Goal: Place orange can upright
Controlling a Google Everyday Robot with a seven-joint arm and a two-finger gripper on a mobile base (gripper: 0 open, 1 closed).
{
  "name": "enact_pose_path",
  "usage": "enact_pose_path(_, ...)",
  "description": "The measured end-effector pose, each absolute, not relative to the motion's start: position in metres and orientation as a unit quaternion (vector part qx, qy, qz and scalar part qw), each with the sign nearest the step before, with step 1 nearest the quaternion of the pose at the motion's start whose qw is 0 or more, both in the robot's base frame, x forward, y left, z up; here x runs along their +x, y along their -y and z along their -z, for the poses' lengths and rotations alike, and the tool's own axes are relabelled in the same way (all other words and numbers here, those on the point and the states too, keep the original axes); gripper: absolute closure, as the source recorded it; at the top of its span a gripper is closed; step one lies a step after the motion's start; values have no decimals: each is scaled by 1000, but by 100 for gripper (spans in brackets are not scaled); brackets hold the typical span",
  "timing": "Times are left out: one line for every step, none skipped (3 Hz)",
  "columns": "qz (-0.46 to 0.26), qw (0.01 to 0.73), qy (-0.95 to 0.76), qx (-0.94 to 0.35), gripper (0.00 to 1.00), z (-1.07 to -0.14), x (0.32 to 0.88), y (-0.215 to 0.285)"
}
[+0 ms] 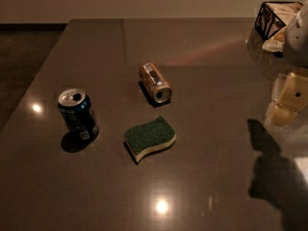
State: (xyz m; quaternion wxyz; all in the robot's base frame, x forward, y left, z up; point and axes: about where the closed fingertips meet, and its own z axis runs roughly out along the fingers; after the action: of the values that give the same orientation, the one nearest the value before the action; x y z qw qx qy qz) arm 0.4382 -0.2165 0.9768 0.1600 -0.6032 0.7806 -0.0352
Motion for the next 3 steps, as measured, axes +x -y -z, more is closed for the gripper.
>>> enact_pose_path(35, 161, -777, -607, 0, -977, 441, 214)
enact_pose_path(30, 166, -750, -639, 0, -973, 462, 189)
enact_pose_path(24, 184, -699, -691, 0, -966, 499, 162)
